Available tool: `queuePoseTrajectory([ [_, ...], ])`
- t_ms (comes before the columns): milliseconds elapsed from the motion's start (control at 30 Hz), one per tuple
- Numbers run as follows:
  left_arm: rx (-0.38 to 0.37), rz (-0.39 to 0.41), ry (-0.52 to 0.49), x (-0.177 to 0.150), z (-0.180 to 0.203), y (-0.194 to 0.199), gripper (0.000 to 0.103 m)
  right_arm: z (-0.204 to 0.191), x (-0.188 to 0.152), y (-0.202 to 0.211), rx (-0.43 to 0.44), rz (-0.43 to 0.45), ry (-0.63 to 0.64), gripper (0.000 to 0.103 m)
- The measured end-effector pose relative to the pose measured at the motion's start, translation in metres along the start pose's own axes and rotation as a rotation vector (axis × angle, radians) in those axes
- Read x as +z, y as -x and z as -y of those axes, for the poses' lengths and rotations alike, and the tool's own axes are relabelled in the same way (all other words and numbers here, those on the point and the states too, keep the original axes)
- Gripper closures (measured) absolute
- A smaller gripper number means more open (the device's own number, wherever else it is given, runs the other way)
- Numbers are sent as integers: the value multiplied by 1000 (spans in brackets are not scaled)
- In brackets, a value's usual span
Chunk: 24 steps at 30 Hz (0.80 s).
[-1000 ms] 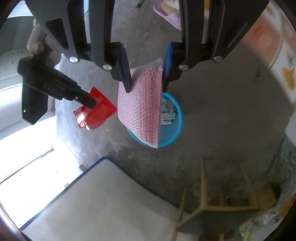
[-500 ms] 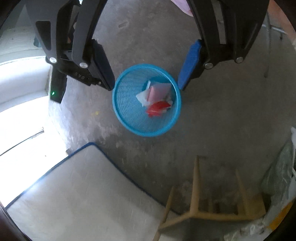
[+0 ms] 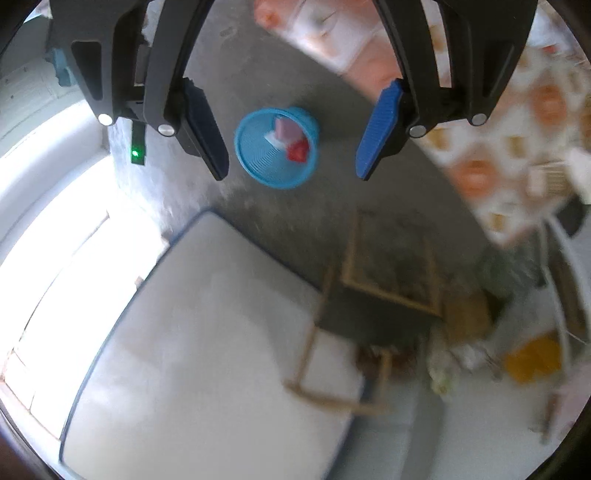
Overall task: Collect trash
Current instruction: 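Move both grippers back over the table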
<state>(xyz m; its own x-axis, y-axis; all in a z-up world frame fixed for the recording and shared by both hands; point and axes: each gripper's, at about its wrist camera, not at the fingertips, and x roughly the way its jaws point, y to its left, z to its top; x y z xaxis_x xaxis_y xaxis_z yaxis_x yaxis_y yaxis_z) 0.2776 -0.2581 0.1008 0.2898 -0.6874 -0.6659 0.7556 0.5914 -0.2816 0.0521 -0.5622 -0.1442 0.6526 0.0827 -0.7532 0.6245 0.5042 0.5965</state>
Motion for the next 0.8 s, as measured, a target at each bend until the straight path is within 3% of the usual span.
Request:
queuePoseTrajectory([
  [200,184,216,116,-44,-78,170,28,-70,-26,38,96,7,171,37],
  [367,328,320,254,-106,-130,269,26,-148,-51,49,210,-35,319,34],
  [533,402,365,398,-175,-177,318,26,-220,-78,41,298,-117,453,32],
  [800,423,352,543,-240,-246,314,26,-318,-134,8,381,-280,602,32],
])
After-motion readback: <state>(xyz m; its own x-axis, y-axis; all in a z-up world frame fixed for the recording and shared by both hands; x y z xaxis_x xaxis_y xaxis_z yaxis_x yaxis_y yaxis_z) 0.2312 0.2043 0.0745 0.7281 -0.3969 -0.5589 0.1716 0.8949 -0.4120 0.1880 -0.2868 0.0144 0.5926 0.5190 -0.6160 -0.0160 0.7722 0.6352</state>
